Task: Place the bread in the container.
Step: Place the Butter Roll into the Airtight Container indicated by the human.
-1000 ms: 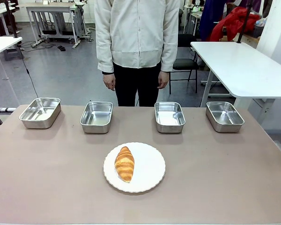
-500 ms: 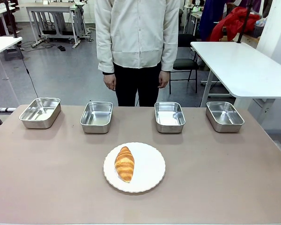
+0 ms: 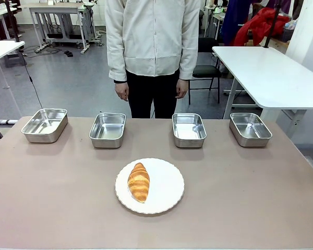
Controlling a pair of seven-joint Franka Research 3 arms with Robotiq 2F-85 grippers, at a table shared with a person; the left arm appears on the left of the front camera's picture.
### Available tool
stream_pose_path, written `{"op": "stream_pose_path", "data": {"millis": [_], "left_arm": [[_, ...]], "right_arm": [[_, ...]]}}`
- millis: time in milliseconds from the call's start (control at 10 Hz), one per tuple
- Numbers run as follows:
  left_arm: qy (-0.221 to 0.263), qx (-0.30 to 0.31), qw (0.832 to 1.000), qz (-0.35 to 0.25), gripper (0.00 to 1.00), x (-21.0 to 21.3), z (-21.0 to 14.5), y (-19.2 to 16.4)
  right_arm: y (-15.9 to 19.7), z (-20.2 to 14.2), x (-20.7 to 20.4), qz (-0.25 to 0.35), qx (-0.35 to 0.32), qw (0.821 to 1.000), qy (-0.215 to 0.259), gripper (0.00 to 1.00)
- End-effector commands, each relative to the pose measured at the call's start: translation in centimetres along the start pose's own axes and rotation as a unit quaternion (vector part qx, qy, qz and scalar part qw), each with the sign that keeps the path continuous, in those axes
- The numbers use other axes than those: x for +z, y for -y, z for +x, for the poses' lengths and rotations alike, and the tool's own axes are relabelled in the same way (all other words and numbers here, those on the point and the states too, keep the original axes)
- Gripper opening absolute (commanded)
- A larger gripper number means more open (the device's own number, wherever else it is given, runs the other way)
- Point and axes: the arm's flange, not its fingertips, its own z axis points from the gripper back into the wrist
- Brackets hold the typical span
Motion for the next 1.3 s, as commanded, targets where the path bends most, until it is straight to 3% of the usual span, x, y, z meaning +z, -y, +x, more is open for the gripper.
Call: {"op": "stream_pose_path", "data": {"millis": [0,1200], "left_arm": [[0.004,-0.006,1.0,0.0,1.0,0.14,0.07,0.16],[0.004,-0.006,1.0,0.0,1.0,0.14,0.07,0.16]], "right_arm": [[0.19,0.19,-0.05,0.003,0.009,1.0,0.012,1.0],[0.19,0.19,-0.05,0.003,0.009,1.0,0.012,1.0]]}}
